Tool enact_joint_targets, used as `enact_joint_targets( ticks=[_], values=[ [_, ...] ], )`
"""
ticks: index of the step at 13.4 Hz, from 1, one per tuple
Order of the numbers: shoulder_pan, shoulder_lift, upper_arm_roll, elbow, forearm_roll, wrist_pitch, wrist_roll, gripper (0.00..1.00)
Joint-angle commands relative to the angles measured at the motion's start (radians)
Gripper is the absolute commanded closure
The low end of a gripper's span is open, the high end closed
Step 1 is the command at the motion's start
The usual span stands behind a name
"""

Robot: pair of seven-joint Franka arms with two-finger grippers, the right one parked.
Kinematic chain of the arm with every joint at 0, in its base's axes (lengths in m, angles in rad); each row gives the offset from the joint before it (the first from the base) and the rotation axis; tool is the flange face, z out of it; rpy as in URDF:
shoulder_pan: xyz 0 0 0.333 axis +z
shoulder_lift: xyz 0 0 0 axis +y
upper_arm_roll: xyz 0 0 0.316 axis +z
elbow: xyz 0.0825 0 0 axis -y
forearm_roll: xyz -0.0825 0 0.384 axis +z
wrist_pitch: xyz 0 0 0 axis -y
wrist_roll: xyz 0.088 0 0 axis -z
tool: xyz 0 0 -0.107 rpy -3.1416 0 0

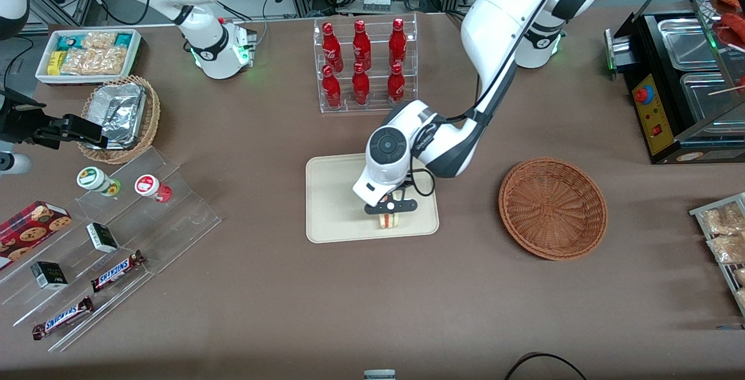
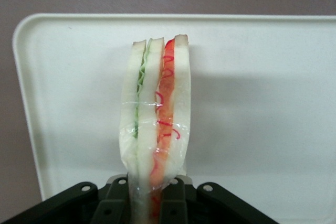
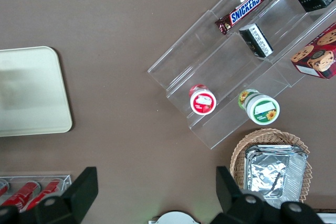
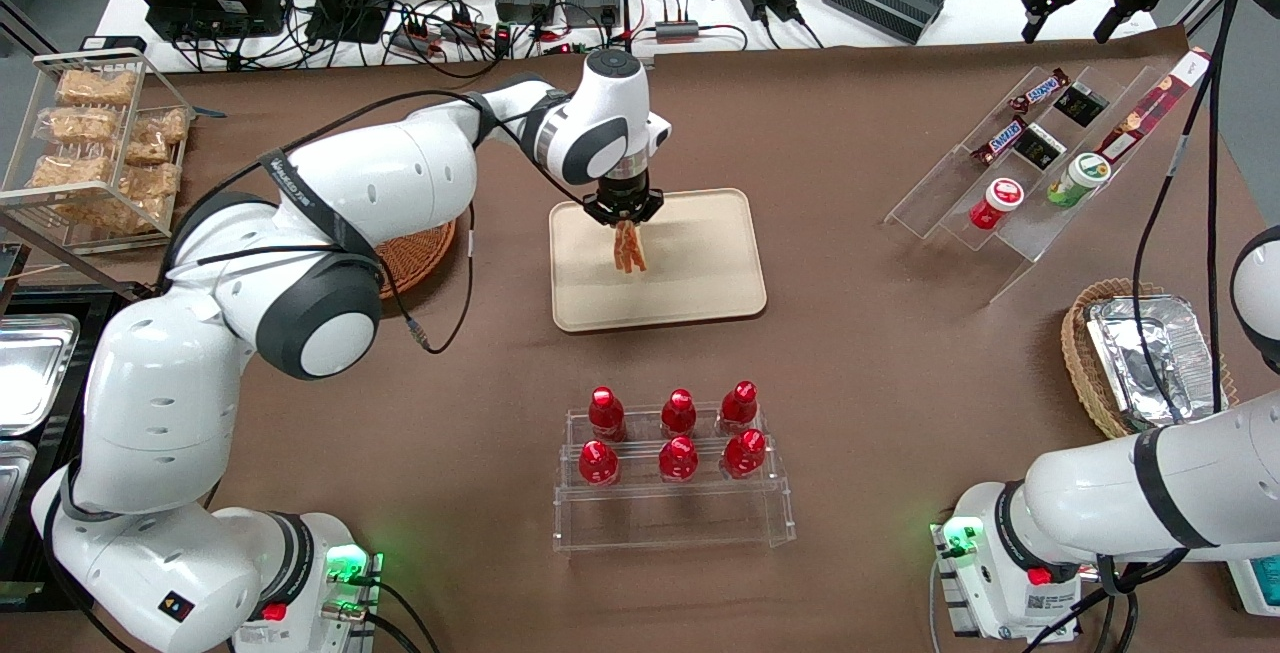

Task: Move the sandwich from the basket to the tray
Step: 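Lift the sandwich and carry it with the left gripper over the cream tray, then lower the sandwich onto the tray and open the left gripper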

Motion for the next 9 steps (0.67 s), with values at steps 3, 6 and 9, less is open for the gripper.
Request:
enact_joint_targets(
  ticks=[3,6,9],
  values=[
    [-0.045,0.056,0.004,0.082,-0.014,-0.051,-0.052,1.00],
    [-0.052,0.059,0.002,0.082,-0.014,-0.047,-0.058,1.00],
    [-0.054,0.073,0.002,0.084,-0.011,-0.039,-0.088,1.00]
  ],
)
